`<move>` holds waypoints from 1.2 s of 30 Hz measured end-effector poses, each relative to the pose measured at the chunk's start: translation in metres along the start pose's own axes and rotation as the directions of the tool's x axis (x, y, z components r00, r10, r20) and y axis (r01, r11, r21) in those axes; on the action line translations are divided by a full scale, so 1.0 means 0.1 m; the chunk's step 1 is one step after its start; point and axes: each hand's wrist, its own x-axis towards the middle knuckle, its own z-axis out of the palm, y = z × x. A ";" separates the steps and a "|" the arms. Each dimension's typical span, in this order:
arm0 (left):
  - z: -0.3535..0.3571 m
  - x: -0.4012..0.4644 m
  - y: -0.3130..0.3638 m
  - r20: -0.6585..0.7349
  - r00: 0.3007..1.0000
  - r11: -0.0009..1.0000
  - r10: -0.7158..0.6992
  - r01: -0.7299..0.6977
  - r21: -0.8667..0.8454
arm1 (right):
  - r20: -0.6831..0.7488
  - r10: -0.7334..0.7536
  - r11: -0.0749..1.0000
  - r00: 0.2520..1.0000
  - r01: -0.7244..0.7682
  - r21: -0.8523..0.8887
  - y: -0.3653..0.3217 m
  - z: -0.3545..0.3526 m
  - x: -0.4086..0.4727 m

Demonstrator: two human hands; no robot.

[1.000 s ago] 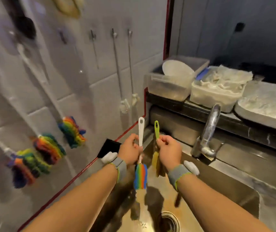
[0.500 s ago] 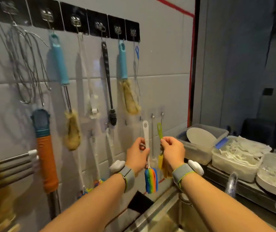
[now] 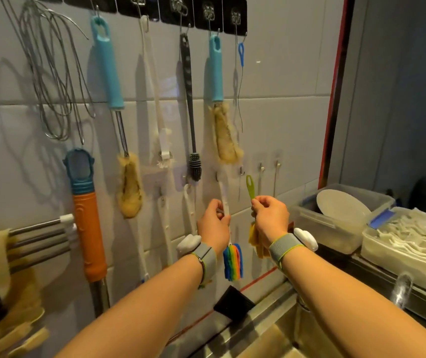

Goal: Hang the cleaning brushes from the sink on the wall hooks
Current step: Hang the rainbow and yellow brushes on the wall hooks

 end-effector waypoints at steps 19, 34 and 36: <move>-0.09 0.04 -0.12 -0.014 0.995 0.993 -0.104 0.104 0.061 | 0.037 0.022 0.993 0.999 -0.026 0.112 -0.04 0.14 0.22; -0.20 -0.04 -0.13 0.069 0.992 0.994 -0.103 0.100 0.035 | 0.116 0.065 0.987 0.991 -0.080 0.137 0.10 0.27 0.20; -0.21 -0.05 -0.12 0.110 0.992 0.996 -0.065 0.058 0.071 | 0.130 0.066 0.989 0.989 -0.082 0.124 0.12 0.24 0.17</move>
